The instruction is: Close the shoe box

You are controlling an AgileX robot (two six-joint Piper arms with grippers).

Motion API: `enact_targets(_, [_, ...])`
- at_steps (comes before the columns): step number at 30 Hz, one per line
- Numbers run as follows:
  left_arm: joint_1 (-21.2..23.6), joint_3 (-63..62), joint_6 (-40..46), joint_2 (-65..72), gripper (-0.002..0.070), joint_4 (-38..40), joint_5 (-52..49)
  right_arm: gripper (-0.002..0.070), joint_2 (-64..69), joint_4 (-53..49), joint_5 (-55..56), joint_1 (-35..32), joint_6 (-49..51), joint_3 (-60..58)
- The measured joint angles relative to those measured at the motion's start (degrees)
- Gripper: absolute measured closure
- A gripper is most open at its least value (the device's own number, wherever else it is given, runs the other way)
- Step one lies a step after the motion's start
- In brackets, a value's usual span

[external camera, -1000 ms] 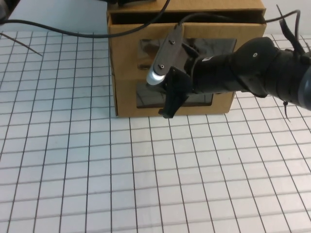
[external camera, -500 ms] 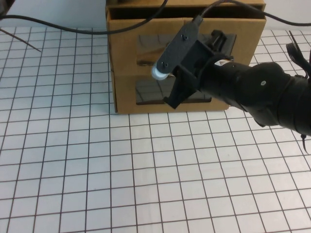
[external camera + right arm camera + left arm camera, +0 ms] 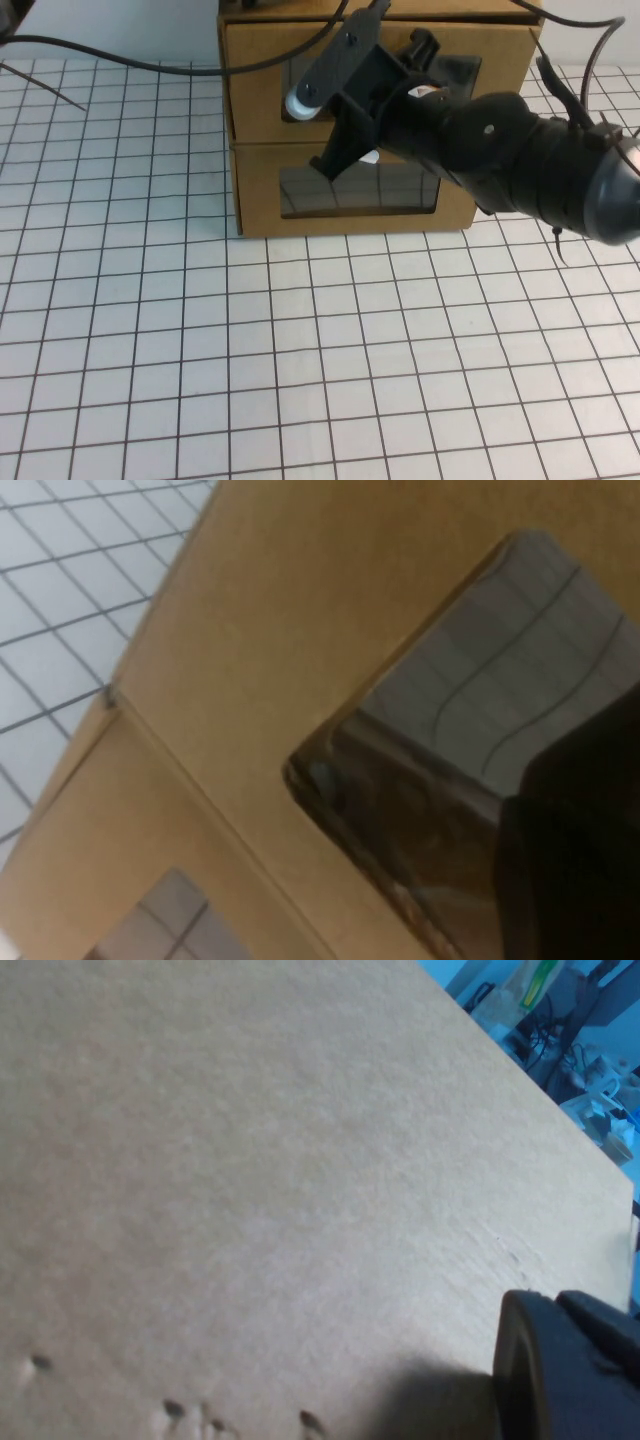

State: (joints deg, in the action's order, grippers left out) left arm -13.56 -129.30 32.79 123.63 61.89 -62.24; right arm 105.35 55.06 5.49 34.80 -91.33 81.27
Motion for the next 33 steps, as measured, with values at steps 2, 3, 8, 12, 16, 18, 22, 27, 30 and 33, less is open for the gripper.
enact_targets(2, [0.0, 0.0, 0.1, 0.0, 0.0680, 0.0, -0.1, 0.0689, 1.0, 0.2, -1.0, -0.7, 0.0, 1.5])
enact_targets(3, [0.0, 0.0, 0.1, 0.0, 0.0680, 0.0, -0.2, 0.0689, 1.2, 0.2, -1.6, -1.0, 0.0, 2.0])
enact_targets(8, [0.0, 0.0, 0.1, 0.0, 0.0680, 0.0, -0.5, 0.0689, 1.6, 1.5, -4.6, -3.0, 0.0, 2.8])
enact_targets(12, [0.1, 0.0, 0.5, 0.0, 0.0680, 0.0, -0.8, 0.0689, 1.5, 2.3, -6.7, -4.2, 0.0, 2.8])
enact_targets(16, [0.1, -1.0, 1.8, -0.1, 0.0680, -0.2, -2.6, 0.0689, -1.4, 2.3, -14.2, -4.5, 0.0, 2.8])
enact_targets(18, [0.1, -1.8, 2.1, -0.9, 0.0680, -0.9, -3.6, 0.0689, -4.3, 2.1, -21.6, -4.7, 0.0, 2.8])
enact_targets(22, [0.1, -2.7, 2.1, -5.7, 0.0680, -3.3, -5.2, 0.0689, -10.9, 0.6, -34.0, -4.7, 5.1, 2.8])
enact_targets(27, [0.1, -2.9, -1.3, -16.5, 0.0680, -15.9, -7.2, 0.0689, -20.9, -13.7, -36.5, -5.8, 28.3, 2.8])
enact_targets(30, [0.2, -2.9, -4.3, -23.3, 0.0680, -24.7, -9.1, 0.0689, -26.5, -22.4, -39.5, -9.3, 44.7, 2.9])
enact_targets(33, [0.3, -0.5, -6.1, -29.8, 0.0680, -29.9, -9.5, 0.0689, -32.1, -27.8, -41.9, -13.7, 53.2, 2.1])
